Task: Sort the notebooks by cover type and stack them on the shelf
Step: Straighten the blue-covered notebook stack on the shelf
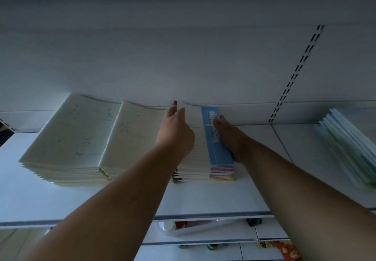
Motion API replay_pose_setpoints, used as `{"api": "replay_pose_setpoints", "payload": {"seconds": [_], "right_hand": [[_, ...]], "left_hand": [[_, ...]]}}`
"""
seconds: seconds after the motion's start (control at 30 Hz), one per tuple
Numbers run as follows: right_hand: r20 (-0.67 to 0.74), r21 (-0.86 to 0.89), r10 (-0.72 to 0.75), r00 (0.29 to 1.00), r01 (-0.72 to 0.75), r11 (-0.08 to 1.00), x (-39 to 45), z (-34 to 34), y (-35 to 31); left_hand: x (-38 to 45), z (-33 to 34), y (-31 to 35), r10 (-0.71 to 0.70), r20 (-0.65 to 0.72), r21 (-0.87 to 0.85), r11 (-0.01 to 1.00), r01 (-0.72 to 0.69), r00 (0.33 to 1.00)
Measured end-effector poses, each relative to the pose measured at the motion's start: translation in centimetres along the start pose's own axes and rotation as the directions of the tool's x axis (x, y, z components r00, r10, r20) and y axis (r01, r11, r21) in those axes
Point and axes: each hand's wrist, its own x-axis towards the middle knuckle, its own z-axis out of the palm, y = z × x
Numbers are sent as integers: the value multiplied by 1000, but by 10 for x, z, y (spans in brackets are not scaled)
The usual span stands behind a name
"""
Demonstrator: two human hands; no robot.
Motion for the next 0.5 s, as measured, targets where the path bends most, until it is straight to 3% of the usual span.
{"api": "replay_pose_setpoints", "payload": {"seconds": [0.13,0.37,0.5], "right_hand": [[-54,-103,-9,998,3,995,4,3,0],[-127,-171,-44,991,22,985,-9,3,-13],[-181,-554,-175,968,47,831,-32,-4,-24]], "left_hand": [[4,-2,-8,-5,33,43,999,3,999],[0,-3,-7,-50,60,-36,998,52,997],[-24,-8,2,-10,-54,-44,999,8,998]]}}
